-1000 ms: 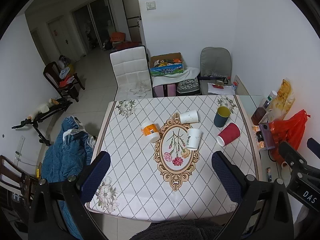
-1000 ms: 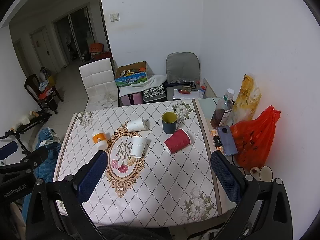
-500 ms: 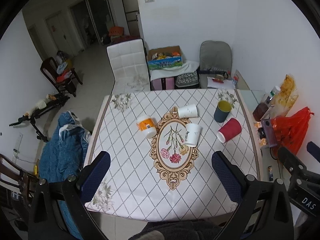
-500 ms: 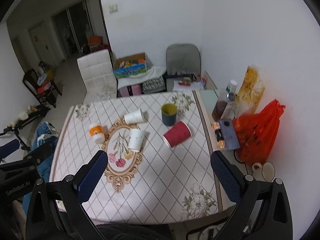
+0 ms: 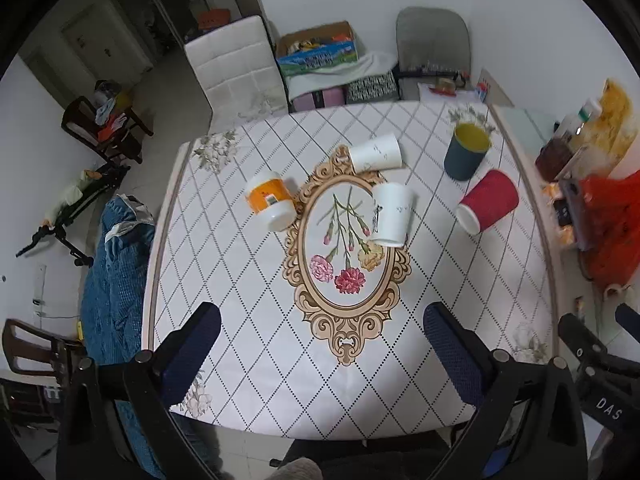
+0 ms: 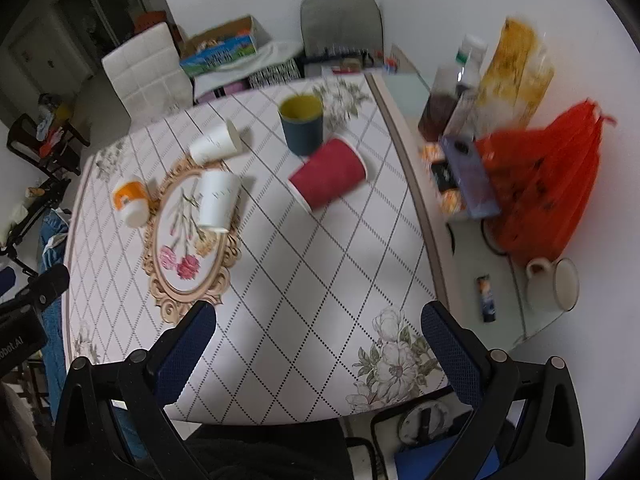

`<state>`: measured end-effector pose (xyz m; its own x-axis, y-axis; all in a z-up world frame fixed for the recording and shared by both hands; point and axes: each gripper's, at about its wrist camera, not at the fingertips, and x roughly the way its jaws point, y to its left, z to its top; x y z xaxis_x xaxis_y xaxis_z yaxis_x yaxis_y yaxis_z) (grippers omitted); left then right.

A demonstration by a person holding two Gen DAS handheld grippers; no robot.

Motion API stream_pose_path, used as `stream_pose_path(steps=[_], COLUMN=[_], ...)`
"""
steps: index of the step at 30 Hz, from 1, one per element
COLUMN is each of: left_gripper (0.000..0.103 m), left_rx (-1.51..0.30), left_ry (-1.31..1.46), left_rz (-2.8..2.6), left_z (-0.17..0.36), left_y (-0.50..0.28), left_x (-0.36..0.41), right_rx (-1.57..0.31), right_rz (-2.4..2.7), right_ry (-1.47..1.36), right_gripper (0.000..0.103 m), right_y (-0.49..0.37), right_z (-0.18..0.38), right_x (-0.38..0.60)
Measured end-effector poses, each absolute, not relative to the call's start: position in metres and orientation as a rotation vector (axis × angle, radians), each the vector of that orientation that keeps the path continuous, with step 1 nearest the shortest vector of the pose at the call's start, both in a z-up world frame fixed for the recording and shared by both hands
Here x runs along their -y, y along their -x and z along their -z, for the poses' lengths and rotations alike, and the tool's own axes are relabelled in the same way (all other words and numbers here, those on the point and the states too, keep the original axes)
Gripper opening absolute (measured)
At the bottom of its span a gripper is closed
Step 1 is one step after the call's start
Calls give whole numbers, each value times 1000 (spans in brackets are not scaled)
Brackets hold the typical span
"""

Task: Flip cup upside down

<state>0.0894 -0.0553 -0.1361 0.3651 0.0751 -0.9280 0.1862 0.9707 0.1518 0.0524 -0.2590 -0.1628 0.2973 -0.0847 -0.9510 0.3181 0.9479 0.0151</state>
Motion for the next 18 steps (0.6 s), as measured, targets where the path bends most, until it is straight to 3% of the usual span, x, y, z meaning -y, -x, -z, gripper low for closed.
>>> stream_pose_path(steps=[18], left_gripper=[103], left_rx=[-1288], left_ry=[-437], left_rz=[168], left_z=[248], left_y=[-189], left_x=[149], right_rx=[-1504], right_rz=[355], right_ry=[-347], right_gripper=[103], right_y=[-83], right_z=[322], right_x=[316])
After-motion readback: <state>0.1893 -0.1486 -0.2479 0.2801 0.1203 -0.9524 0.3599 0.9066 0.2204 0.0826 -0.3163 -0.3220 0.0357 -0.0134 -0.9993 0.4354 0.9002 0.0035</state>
